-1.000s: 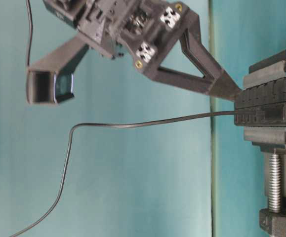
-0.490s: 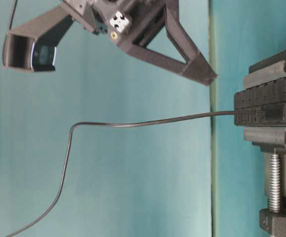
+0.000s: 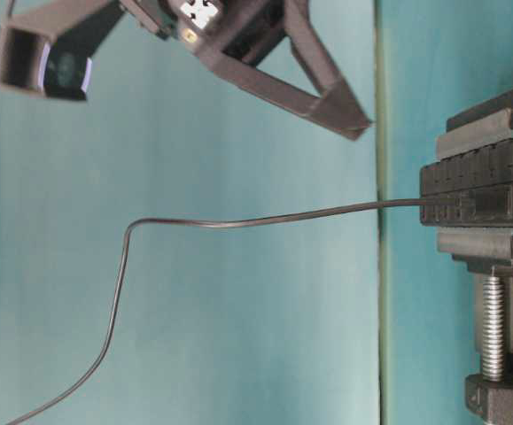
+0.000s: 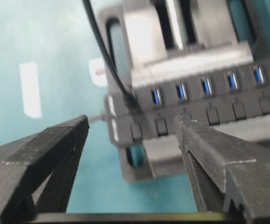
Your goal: Insert the USB into the front port of the fixed hub.
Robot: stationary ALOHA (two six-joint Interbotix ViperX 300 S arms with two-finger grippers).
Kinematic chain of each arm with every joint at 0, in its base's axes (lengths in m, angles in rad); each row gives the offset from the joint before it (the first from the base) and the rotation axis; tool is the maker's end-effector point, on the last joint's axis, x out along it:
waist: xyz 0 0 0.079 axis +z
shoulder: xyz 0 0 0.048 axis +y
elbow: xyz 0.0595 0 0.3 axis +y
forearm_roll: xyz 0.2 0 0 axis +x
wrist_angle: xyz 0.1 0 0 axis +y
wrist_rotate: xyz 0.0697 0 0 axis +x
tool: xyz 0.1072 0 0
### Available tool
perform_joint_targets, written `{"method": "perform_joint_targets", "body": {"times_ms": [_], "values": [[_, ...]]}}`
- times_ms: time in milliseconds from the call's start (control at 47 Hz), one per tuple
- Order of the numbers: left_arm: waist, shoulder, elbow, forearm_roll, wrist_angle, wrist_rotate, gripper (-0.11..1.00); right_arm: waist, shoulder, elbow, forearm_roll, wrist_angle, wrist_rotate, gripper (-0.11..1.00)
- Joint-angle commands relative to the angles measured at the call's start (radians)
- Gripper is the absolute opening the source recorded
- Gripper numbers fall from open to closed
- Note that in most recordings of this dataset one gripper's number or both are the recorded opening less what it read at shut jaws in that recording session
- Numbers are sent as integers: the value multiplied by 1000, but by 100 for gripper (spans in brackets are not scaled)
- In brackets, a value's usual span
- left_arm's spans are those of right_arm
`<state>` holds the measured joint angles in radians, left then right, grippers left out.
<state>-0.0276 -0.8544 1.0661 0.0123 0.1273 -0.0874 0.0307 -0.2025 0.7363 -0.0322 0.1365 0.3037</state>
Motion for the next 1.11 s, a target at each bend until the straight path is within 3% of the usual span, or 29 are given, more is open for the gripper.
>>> {"method": "perform_joint_targets", "body": {"times_ms": [0, 1086], "values": [[-2, 3, -20, 2, -9, -2, 0, 3, -35, 3, 0, -32, -12, 79], [0, -3, -18, 0, -8, -2, 0, 14, -63, 61, 0, -94, -8, 79]]}}
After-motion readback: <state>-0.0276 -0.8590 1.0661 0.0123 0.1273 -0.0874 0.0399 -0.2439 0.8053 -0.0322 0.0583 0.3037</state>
